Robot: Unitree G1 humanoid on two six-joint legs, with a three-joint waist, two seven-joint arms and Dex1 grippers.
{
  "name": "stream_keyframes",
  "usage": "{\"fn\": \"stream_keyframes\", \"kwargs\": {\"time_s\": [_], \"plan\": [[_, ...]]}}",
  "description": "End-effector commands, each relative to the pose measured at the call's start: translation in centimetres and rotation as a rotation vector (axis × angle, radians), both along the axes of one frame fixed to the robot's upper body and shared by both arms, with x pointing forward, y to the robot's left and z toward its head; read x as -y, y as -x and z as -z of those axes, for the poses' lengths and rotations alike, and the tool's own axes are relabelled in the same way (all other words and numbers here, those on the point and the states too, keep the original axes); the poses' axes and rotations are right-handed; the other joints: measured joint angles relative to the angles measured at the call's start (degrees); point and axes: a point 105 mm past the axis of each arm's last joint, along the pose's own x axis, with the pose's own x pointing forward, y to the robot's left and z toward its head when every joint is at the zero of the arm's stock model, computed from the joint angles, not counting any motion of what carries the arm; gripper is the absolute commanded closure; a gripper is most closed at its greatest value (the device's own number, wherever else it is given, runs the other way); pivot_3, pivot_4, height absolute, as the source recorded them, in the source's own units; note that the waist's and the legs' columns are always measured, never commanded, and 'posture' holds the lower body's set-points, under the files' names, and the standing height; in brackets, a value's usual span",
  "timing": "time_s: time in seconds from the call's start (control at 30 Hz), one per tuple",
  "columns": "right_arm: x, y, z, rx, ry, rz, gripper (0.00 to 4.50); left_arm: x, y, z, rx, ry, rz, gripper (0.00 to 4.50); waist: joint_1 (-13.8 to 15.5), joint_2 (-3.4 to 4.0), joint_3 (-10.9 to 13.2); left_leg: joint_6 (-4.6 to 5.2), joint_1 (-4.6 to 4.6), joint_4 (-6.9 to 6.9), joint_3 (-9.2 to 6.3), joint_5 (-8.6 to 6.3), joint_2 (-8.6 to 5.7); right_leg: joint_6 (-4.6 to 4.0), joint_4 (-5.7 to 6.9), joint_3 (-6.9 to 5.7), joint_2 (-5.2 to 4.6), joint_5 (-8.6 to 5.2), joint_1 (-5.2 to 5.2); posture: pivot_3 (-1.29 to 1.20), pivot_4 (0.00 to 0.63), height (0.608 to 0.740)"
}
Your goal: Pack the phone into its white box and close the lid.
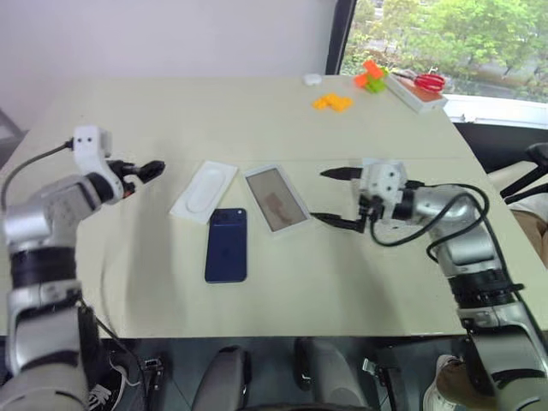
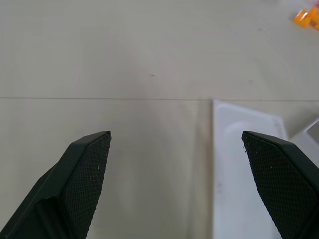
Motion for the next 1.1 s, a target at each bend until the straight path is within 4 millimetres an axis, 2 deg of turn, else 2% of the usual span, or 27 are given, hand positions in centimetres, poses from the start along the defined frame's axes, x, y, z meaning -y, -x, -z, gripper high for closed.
{"fn": "stream_keyframes", "kwargs": {"time_s": [0.03, 0.23, 0.33, 0.37, 0.43, 0.67, 0.7, 0.77, 0.9, 1.03, 1.1], "plan": [[-0.6, 0.5, -0.7, 0.079, 0.033, -0.034, 0.06, 1.5, -0.5, 1.1, -0.071, 0.024, 0.057, 0.07, -0.04, 0.00, 0.00, 0.00, 0.00, -0.01, 0.02, 0.00, 0.00, 0.00, 0.00, 0.01, -0.01, 0.00, -0.01, 0.00, 0.150, 0.740], [-0.3, 0.4, -0.9, 0.063, -0.007, -0.015, 0.06, 4.8, -1.2, 3.3, -0.145, 0.047, 0.148, 0.07, 0.10, 0.00, 0.00, -0.03, -0.46, 0.03, -0.05, 0.00, -0.01, -0.01, 0.00, -0.02, -0.03, 0.01, -0.39, 0.00, 0.150, 0.740], [-0.3, 0.5, -1.0, 0.056, -0.021, -0.019, 0.06, 5.5, -1.6, 3.9, -0.162, 0.053, 0.160, 0.07, 0.18, 0.00, -0.01, -0.09, -0.49, 0.03, -0.14, 0.04, -0.03, -0.02, 0.00, -0.08, -0.03, 0.02, -0.38, 0.00, 0.150, 0.740], [-0.3, 0.6, -1.1, 0.060, -0.022, -0.020, 0.01, 5.6, -1.6, 4.0, -0.170, 0.075, 0.159, 0.29, 0.17, 0.00, -0.01, -0.11, -0.49, 0.03, -0.14, 0.05, -0.03, -0.02, 0.00, -0.09, -0.04, 0.02, -0.37, 0.00, 0.150, 0.740], [-0.3, 0.7, -1.2, 0.063, -0.026, -0.020, 0.00, 5.7, -1.6, 4.3, -0.193, 0.092, 0.160, 0.85, 0.13, 0.00, -0.01, -0.12, -0.49, 0.03, -0.15, 0.06, -0.04, -0.02, 0.01, -0.09, -0.04, 0.02, -0.37, 0.00, 0.150, 0.740], [-0.1, 0.6, -1.6, 0.066, -0.037, -0.011, 0.00, 4.9, -1.2, 5.2, -0.232, 0.122, 0.127, 4.23, 0.15, 0.00, -0.01, -0.13, -0.49, 0.04, -0.15, 0.06, -0.04, -0.01, 0.02, -0.10, -0.04, 0.02, -0.37, 0.00, 0.150, 0.740], [0.0, 0.6, -1.5, 0.066, -0.036, -0.011, 0.00, 4.7, -1.2, 5.1, -0.231, 0.133, 0.122, 4.46, 0.14, 0.00, -0.01, -0.13, -0.49, 0.04, -0.16, 0.06, -0.04, -0.01, 0.02, -0.10, -0.05, 0.02, -0.37, 0.00, 0.150, 0.740], [0.0, 0.7, -1.4, 0.058, -0.044, -0.011, 0.00, 4.2, -1.2, 4.6, -0.217, 0.172, 0.099, 4.46, 0.09, -0.01, -0.01, -0.13, -0.49, 0.04, -0.16, 0.06, -0.05, -0.01, 0.02, -0.10, -0.05, 0.02, -0.36, 0.00, 0.150, 0.740], [0.2, 0.8, -1.2, 0.051, -0.051, 0.001, 0.00, 1.8, -0.3, 1.8, -0.153, 0.445, 0.036, 4.46, -0.36, -0.01, -0.01, -0.13, -0.49, 0.04, -0.16, 0.06, -0.01, 0.00, 0.03, -0.09, -0.04, 0.02, -0.40, 0.00, 0.150, 0.740], [0.5, 0.8, -0.9, 0.045, -0.043, 0.010, 0.00, 2.0, 0.8, -0.3, -0.116, 0.582, 0.050, 4.46, -0.12, 0.00, -0.01, -0.14, -0.53, 0.03, -0.20, 0.07, 0.05, 0.00, 0.08, -0.13, -0.04, 0.02, -0.45, 0.00, 0.150, 0.740], [0.8, 0.7, -0.7, 0.037, -0.033, 0.013, 0.00, 3.3, 1.7, -1.9, -0.095, 0.643, 0.102, 4.46, 0.24, -0.01, -0.01, -0.19, -0.55, 0.04, -0.22, 0.10, 0.01, -0.01, 0.08, -0.14, -0.08, 0.03, -0.44, 0.00, 0.150, 0.740]]}}
